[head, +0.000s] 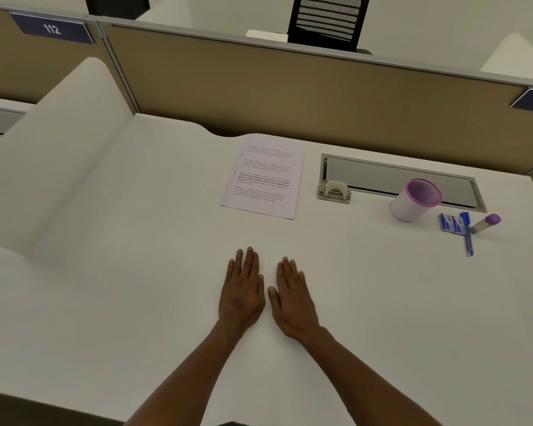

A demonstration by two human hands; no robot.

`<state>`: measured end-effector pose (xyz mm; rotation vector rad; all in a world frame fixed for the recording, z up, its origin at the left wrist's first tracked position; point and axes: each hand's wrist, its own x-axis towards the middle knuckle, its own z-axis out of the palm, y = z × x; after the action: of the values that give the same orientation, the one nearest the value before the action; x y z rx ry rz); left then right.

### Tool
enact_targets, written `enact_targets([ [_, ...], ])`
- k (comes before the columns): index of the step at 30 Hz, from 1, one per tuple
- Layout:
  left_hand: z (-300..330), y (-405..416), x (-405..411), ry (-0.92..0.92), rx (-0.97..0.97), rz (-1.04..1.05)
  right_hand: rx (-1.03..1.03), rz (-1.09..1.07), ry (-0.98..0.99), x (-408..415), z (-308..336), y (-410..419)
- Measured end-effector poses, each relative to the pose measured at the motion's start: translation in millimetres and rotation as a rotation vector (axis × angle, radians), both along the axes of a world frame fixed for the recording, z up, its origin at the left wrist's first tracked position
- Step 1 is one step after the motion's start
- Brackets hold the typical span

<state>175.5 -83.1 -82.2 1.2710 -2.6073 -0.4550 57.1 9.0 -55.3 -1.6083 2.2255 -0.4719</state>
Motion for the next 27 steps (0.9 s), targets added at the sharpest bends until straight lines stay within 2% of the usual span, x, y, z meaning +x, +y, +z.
enact_targets([
  [2,1,0,0,0.004,0.005,0.004,-0.107,-0.053,-0.168,-8,9,2],
  [4,2,0,0,0.015,0.004,0.009,-0.278,-0.254,-0.27,-22,18,5],
  [5,2,0,0,0.022,0.005,0.011,-0.336,-0.355,-0.251,-29,21,5],
  [7,3,1,0,0.027,0.01,0.01,-0.323,-0.432,-0.173,-40,25,4],
  [10,3,1,0,0.025,0.002,0.009,-0.153,-0.315,-0.058,-41,24,-1],
  [13,4,1,0,0.024,-0.007,0.006,-0.074,-0.2,0.008,-27,19,-9],
  [16,4,0,1,0.02,-0.002,0.007,-0.074,-0.116,-0.023,-19,19,-20],
  [20,3,0,1,0.008,0.005,0.01,-0.142,-0.275,-0.087,-34,23,-24],
  [23,3,0,-1,0.012,0.011,0.011,-0.054,-0.187,-0.011,-36,22,-25],
  [27,3,0,0,0.018,0.01,0.01,-0.062,-0.048,0.037,-31,20,-23],
])
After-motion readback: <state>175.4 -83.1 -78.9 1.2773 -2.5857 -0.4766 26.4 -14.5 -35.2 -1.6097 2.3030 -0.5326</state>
